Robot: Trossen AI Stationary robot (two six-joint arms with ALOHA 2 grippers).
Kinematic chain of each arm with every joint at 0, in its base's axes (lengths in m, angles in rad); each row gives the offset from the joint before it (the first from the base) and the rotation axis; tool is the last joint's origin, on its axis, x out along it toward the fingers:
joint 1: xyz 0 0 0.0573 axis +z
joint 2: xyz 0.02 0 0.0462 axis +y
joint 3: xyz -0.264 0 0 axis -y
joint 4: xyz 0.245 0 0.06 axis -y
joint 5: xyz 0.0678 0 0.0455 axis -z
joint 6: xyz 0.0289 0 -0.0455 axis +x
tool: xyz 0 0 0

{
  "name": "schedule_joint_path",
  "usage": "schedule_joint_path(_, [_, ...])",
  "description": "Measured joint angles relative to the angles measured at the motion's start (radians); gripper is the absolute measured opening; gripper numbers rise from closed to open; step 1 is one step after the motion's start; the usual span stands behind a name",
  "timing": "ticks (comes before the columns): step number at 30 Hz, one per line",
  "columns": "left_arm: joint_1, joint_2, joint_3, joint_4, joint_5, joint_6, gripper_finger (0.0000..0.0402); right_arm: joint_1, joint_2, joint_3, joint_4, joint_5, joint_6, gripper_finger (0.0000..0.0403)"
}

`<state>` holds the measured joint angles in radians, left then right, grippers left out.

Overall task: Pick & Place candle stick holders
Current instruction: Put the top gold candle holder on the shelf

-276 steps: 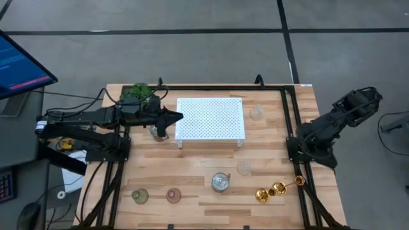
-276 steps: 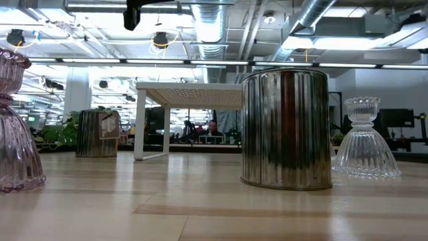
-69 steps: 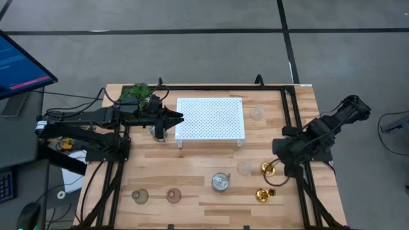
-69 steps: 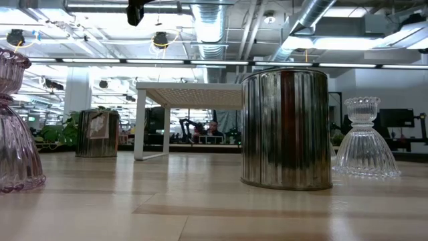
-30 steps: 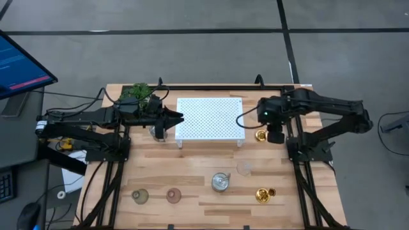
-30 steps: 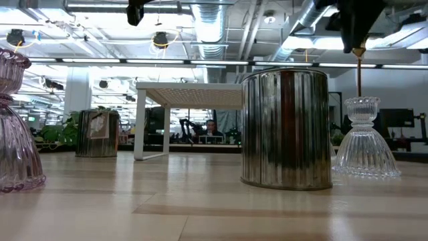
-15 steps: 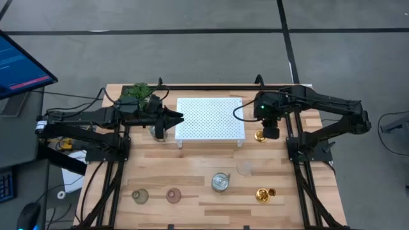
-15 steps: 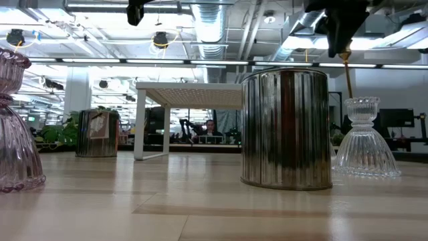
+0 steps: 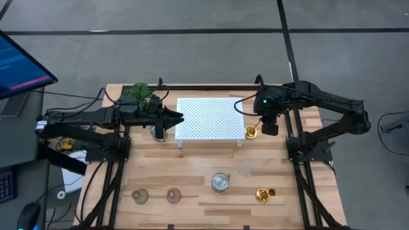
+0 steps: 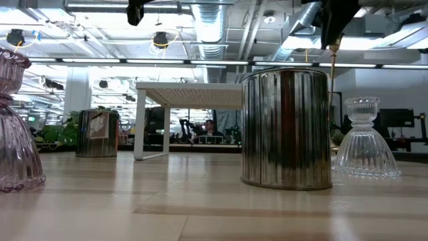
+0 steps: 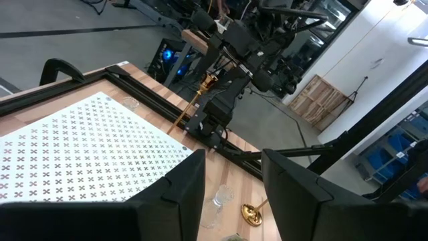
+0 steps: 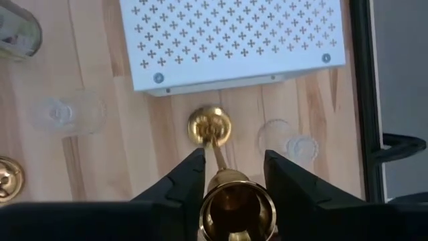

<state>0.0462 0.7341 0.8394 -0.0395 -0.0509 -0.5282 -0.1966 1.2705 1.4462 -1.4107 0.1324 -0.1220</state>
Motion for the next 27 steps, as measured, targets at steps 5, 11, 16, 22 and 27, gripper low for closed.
schedule_joint_path(5, [0.0, 0.0, 0.0, 0.0, 0.0, 0.0, 0.0146, -0.017, 0.0, -0.021, 0.044, -0.001, -0.004, 0.0144])
schedule_joint_path(11, [0.0, 0.0, 0.0, 0.0, 0.0, 0.0, 0.0146, -0.017, -0.001, -0.074, 0.081, -0.001, -0.014, 0.0122])
schedule_joint_path(16, [0.0, 0.0, 0.0, 0.0, 0.0, 0.0, 0.0146, -0.017, -0.002, -0.091, 0.093, -0.002, -0.019, 0.0138])
schedule_joint_path(22, [0.0, 0.0, 0.0, 0.0, 0.0, 0.0, 0.0146, -0.029, -0.001, -0.094, 0.107, -0.008, -0.019, 0.0157])
schedule_joint_path(27, [0.0, 0.0, 0.0, 0.0, 0.0, 0.0, 0.0146, -0.05, -0.001, -0.094, 0.122, -0.049, -0.027, 0.0178])
